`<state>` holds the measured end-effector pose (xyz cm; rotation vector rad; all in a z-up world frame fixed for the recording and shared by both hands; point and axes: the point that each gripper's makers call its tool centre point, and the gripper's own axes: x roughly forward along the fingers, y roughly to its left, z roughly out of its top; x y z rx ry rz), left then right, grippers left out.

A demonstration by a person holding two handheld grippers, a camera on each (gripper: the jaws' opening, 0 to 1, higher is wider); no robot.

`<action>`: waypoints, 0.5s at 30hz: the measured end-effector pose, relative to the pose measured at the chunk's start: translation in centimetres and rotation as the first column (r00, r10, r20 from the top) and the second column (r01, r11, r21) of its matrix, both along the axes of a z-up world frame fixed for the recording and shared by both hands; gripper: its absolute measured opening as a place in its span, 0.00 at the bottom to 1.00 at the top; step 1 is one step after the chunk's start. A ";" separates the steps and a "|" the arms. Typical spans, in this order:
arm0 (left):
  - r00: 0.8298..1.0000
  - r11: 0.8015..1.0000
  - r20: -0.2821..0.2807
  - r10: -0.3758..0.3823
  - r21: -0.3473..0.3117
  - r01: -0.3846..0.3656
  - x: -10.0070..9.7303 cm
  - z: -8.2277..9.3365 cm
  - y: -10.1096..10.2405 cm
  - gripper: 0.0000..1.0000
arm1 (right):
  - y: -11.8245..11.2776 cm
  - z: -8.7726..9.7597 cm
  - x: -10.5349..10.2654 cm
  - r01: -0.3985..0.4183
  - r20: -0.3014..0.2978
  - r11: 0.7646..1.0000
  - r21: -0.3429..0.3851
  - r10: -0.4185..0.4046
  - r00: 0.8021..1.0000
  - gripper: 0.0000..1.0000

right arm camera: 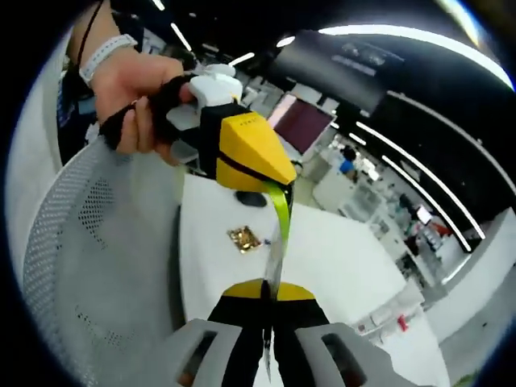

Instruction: Arrange the skincare products in the storage area until every visible bottle or jar stands upright without overlapping.

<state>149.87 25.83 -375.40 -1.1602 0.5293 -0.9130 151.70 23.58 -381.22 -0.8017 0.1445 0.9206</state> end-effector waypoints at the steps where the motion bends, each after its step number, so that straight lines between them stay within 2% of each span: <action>1: 1.000 1.000 -0.007 -0.002 -0.011 0.002 0.0 0.1 0.0 0.00 | -0.1 0.1 0.2 0.002 0.017 1.000 -0.014 -0.002 1.000 0.00; 3: 1.000 1.000 -0.015 0.021 -0.015 -0.021 0.3 -0.1 0.3 0.06 | 0.1 0.3 0.1 -0.017 0.053 0.999 -0.035 0.019 0.998 0.00; 4: 0.999 0.999 -0.019 0.032 -0.016 -0.032 0.4 -0.2 0.5 0.12 | 0.2 0.4 0.1 -0.027 0.071 0.999 -0.045 0.030 0.997 0.00; 7: 0.994 0.997 -0.088 0.066 -0.034 -0.070 1.1 -1.0 1.0 0.24 | 0.7 0.4 -0.3 -0.058 0.120 0.995 -0.087 0.068 0.990 0.00; 12: 0.985 0.995 -0.156 0.081 -0.040 -0.088 1.5 -2.1 1.1 0.30 | 1.4 0.7 -0.9 -0.108 0.195 0.982 -0.153 0.137 0.971 0.00; 15: 0.980 0.996 -0.183 0.079 -0.035 -0.087 1.6 -2.7 1.1 0.34 | 2.0 0.9 -1.4 -0.138 0.245 0.970 -0.198 0.186 0.952 0.00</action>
